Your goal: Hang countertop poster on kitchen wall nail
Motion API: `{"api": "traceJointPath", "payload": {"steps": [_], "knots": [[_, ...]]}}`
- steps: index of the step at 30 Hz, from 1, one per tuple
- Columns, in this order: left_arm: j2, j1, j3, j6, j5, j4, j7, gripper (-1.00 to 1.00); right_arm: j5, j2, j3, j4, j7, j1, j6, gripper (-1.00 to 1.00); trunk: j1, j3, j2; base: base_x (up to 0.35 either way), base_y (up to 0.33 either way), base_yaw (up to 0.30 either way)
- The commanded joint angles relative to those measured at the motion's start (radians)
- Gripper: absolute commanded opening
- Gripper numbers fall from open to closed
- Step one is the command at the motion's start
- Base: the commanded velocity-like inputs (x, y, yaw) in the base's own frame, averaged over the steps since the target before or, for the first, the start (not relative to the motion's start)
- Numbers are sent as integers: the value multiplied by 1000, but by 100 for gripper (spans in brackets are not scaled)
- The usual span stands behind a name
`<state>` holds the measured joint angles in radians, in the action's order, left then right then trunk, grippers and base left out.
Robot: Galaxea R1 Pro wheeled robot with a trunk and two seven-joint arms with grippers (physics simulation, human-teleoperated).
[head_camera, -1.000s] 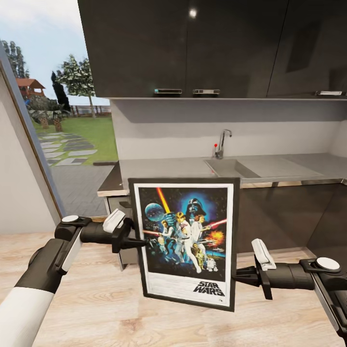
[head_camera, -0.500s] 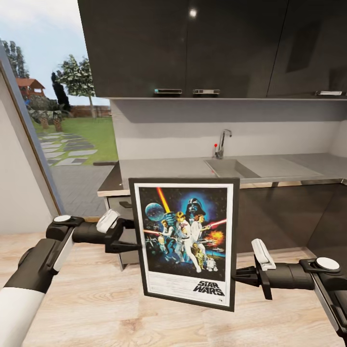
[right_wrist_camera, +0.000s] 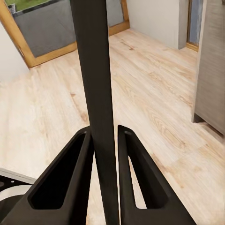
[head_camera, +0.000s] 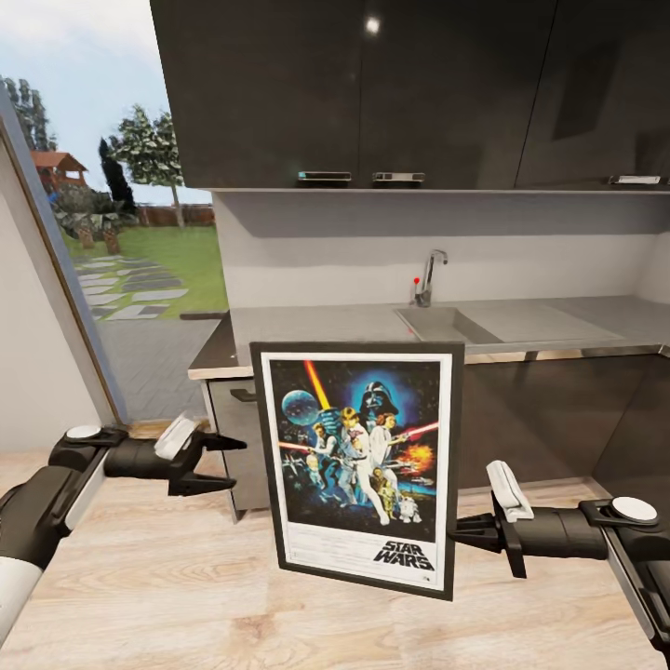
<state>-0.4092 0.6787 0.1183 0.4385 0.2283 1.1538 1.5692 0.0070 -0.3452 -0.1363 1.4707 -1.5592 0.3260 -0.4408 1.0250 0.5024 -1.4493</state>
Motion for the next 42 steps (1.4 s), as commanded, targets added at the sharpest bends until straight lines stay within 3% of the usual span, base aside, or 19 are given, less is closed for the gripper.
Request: {"api": "traceJointPath", "payload": {"steps": [1,5,7,9,11,12,14,16,18,20,22,24,25,27,31,42], "knots": [[-4,1,2,-7,4,-36,2,100,1,0,-1,0,-5,1,-13,-100,0,1,-1,0,0,0],[-8,1,2,-84,3,-191,2,100,1,0,-1,0,-5,1,-13,-100,0,1,-1,0,0,0],[-7,1,0,-227,4,-376,2,100,2,-1,-2,0,-5,1,-13,-100,0,1,-1,0,0,0],[-3,1,-17,-293,5,-500,2,100,2,-1,-2,0,-5,1,-12,-100,0,1,-1,0,0,0],[12,1,-62,-382,6,-664,2,100,2,-1,-2,0,-5,1,-11,-100,0,1,-1,0,0,0],[16,1,-75,-406,6,-706,2,100,3,-1,-2,0,-5,1,-11,-100,0,1,-1,0,0,0],[26,1,-127,-511,14,-881,-99,100,4,0,-1,0,-5,1,-10,-100,0,1,-1,0,0,0],[30,1,-145,-568,30,-967,-149,100,4,1,-1,-1,-4,1,-8,-100,0,1,-1,0,0,0],[45,-3,-165,-666,95,-1064,-227,100,5,1,0,-1,-3,0,-6,-100,0,1,-1,0,0,0],[54,-23,-170,-695,131,-1088,-271,100,5,1,0,-1,-3,0,-5,-100,0,1,-1,0,0,0],[93,-132,-176,-739,246,-1116,-425,100,7,2,0,-2,-3,-1,-4,-100,0,1,-1,0,0,0],[113,-164,-177,-759,307,-1120,-488,100,7,2,0,-2,-4,-1,-4,-100,0,1,-1,0,0,0],[128,-189,-177,-783,366,-1123,-533,100,7,2,0,-2,-4,-1,-4,-100,0,1,-1,0,0,0],[143,-224,-178,-810,428,-1125,-570,100,7,2,-1,-5,-4,-1,-4,-100,0,1,-1,0,0,0],[146,-256,-178,-828,471,-1127,-597,100,9,2,-1,-15,-3,-2,-4,-100,0,1,-1,0,0,0],[118,-337,-177,-835,493,-1126,-614,100,10,2,-3,-24,-1,-2,-3,-100,0,1,-1,0,0,0]]}}
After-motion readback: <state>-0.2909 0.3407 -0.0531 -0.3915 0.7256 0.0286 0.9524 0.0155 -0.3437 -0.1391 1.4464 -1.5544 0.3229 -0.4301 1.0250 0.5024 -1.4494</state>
